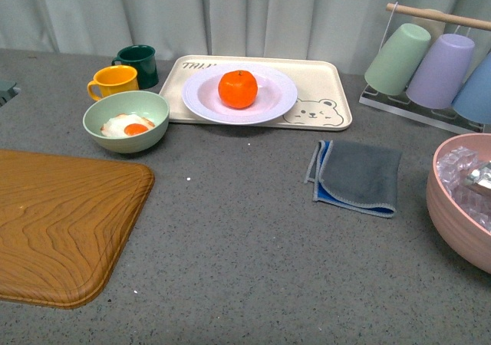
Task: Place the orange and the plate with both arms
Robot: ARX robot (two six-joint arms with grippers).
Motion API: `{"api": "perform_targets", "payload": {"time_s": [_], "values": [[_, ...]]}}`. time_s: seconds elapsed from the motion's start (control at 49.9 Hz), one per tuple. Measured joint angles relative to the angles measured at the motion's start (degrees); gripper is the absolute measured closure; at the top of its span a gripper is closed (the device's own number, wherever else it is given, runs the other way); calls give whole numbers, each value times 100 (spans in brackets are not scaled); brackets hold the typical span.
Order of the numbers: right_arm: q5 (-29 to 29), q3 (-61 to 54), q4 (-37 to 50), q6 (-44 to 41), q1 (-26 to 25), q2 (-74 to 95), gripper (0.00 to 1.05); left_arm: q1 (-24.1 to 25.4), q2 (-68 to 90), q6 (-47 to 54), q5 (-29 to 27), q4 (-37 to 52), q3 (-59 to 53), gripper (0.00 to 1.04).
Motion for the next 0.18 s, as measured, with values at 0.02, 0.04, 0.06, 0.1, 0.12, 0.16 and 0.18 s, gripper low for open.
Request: {"api": "perform_targets", "payload": {"time_s": [0.02,0.04,0.06,0.1,0.12,0.16,0.18], "values": [[0,0,0,0,2,0,9,0,0,0,0,0,0,7],[0,0,0,0,0,0,9,0,0,0,0,0,0,7],[0,0,0,0,0,0,9,0,0,0,0,0,0,7],[0,0,0,0,0,0,9,0,0,0,0,0,0,7],[0,0,0,0,2,0,9,0,0,0,0,0,0,7],[0,0,0,0,2,0,9,0,0,0,0,0,0,7],[0,0,0,0,0,0,9,0,0,0,0,0,0,7]]}}
